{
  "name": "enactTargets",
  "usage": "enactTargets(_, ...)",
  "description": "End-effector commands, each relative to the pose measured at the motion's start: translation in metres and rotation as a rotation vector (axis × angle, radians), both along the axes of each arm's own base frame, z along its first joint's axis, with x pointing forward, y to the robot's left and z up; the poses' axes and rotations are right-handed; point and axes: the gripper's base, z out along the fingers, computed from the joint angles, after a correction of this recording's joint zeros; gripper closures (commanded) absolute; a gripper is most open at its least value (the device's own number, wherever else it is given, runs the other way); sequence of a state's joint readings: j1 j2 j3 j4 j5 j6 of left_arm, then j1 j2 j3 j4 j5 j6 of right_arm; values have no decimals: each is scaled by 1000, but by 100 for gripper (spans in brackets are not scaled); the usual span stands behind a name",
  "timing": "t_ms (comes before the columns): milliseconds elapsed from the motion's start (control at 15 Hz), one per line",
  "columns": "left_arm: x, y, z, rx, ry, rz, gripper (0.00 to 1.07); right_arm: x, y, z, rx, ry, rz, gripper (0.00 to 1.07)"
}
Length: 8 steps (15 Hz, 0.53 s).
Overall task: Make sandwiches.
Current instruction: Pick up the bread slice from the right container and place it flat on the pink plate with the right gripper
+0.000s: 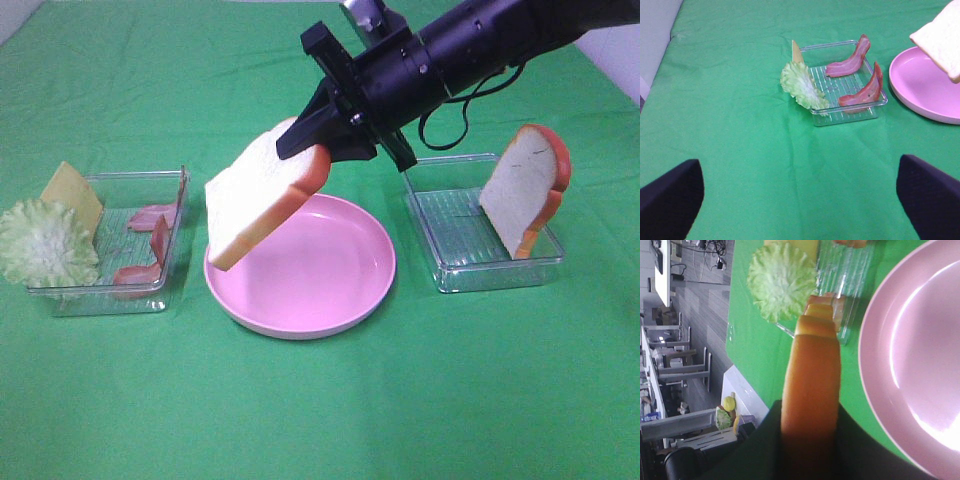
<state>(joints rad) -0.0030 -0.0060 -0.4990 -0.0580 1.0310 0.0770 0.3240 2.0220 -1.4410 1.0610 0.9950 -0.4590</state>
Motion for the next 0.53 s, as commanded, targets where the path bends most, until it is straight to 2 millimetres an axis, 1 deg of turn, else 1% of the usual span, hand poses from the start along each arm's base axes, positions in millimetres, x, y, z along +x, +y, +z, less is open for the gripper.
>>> enactTargets(67, -3, -1, -1, -8, -13, -8, 4, 11, 5, -24, 64, 44, -71, 107)
enactTargets(133, -3, -1, -1, -8, -13, -8, 4, 13, 6, -29, 76, 48, -87, 107)
enactTargets(333, -3, -1, -1, -8, -13, -8, 4, 18, 7, -58, 78, 104, -97, 107)
enactTargets(400, -3, -1, -1, -8, -13, -8, 4, 21, 1, -65, 58, 109, -102, 107)
enactTargets(533, -3, -1, -1, -8, -12, -8, 4, 27, -15, -66, 47, 121, -143, 107)
